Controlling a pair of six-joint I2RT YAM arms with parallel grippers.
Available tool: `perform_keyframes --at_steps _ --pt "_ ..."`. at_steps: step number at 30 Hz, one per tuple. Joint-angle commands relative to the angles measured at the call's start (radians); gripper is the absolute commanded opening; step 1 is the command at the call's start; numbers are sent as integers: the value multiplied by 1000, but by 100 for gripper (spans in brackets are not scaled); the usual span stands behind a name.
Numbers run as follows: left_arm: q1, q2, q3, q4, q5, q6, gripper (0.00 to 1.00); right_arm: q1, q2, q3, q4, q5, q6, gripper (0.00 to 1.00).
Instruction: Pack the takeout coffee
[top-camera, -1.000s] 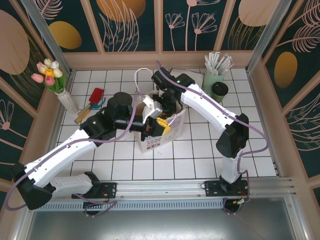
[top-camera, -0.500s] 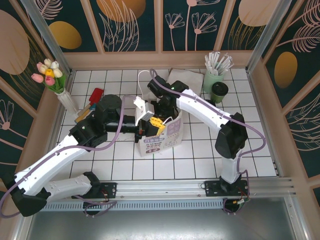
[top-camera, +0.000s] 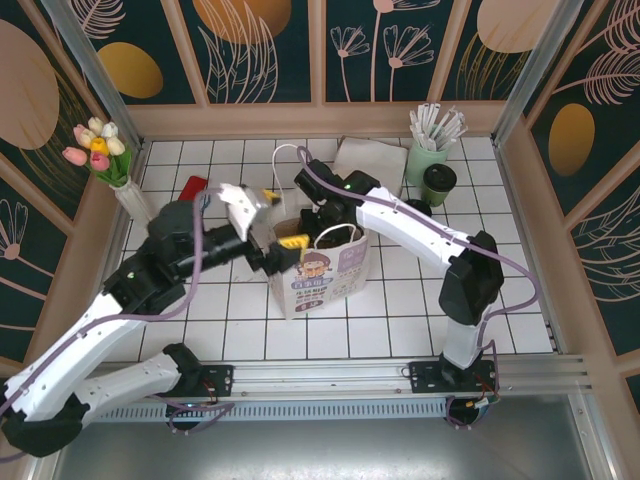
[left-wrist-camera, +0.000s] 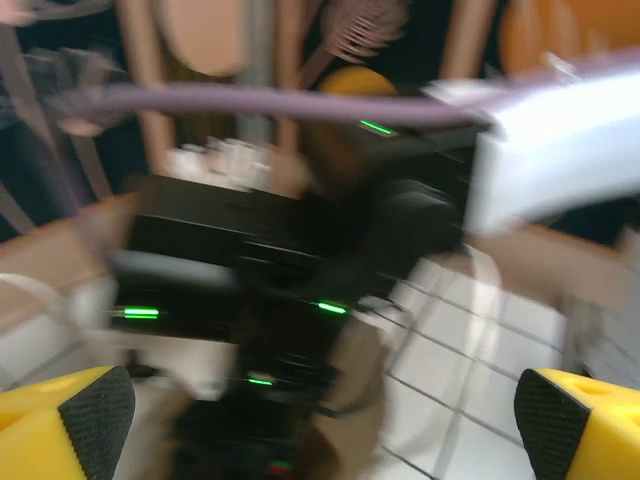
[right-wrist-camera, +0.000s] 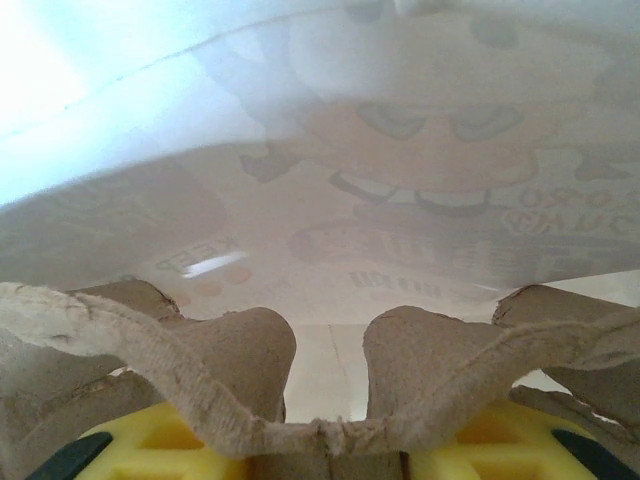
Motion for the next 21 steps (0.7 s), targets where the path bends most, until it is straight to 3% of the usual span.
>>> perform_keyframes --at_steps 1,3,5,7,13,17,21 --pt "114 14 7 65 -267 -154 99 17 -40 -35 19 21 -27 37" --pt "212 63 37 33 -282 -244 99 22 -47 -47 32 26 -31 36" --pt "314 120 54 31 -139 -307 99 25 -54 -60 45 31 -35 36" --pt "358 179 68 46 -18 -327 98 28 -62 -73 59 36 -37 36" --pt "380 320 87 103 78 -261 98 34 -83 -105 97 33 -44 36" --pt "410 406 92 157 225 -269 96 34 -90 -114 106 33 -49 36" --pt "412 490 113 160 221 -276 90 37 -94 -113 109 32 -52 35"
